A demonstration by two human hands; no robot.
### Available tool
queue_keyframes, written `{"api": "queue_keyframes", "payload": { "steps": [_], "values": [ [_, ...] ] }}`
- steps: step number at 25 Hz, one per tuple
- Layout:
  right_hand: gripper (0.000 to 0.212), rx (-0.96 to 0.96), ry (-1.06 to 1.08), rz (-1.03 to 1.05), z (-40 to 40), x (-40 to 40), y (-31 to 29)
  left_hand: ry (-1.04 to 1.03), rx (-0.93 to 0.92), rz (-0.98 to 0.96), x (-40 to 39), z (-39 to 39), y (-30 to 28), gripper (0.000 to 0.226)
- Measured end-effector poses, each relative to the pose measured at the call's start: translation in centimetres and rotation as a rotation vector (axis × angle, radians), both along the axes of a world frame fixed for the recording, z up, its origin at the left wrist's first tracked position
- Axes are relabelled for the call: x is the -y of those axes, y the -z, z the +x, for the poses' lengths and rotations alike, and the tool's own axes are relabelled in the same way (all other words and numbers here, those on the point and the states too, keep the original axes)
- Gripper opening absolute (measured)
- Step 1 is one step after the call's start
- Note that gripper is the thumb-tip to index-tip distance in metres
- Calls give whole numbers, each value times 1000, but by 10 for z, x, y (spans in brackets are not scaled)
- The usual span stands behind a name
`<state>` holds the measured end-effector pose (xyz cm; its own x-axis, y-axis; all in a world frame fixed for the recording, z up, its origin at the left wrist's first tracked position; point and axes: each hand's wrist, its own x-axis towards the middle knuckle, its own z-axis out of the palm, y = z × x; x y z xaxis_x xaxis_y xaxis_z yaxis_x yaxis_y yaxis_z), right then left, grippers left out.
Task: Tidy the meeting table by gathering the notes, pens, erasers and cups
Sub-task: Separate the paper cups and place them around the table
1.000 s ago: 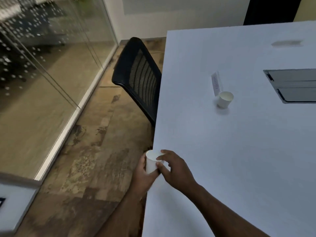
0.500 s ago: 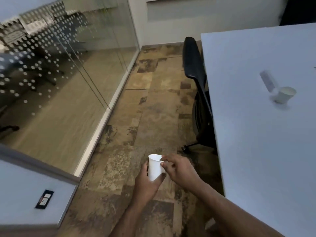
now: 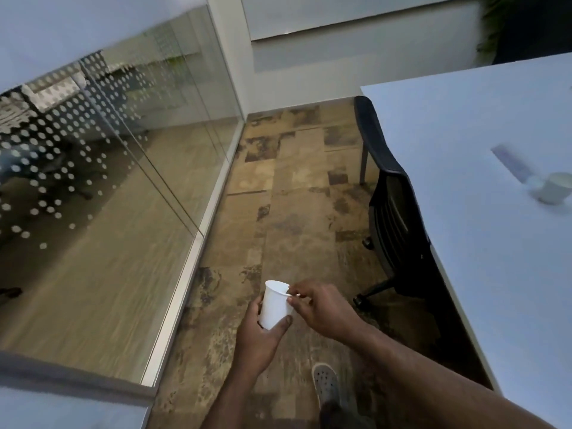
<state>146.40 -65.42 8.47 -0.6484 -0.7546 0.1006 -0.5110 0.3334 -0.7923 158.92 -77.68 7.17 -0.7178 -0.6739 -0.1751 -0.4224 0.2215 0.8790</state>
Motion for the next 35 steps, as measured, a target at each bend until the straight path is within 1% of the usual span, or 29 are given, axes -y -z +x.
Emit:
{"api": "queue_keyframes", "payload": {
  "steps": [4, 7, 11, 15, 19, 22, 26, 30, 35],
  "values": [
    [25, -3, -28, -22, -73, 82, 3, -3, -21, 10, 85, -70, -1, 65],
    [26, -15, -13, 9, -136, 149, -6, 22, -7, 44, 155, -133, -5, 62],
    [27, -22, 4, 64, -218, 215, -26, 32, -5, 56, 233, -219, -20, 75],
    [27, -91, 28, 128, -307, 266, -32, 53, -48, 99, 286, -308, -25, 70],
    [27, -145, 71, 143, -400, 323, -23, 104, -36, 128, 349, -408, -11, 79],
    [28, -163, 123, 171, -485, 370, -6, 181, -48, 138, 409, -504, 2, 68],
    [29, -174, 261, 233, -594, 417, -8, 353, -19, 110, 473, -641, -8, 61],
    [30, -169, 401, 226, -700, 445, -25, 490, -14, 92, 506, -770, -27, 58],
    [29, -167, 507, 214, -843, 475, -17, 540, -12, 51, 538, -933, -16, 63]
  ]
}}
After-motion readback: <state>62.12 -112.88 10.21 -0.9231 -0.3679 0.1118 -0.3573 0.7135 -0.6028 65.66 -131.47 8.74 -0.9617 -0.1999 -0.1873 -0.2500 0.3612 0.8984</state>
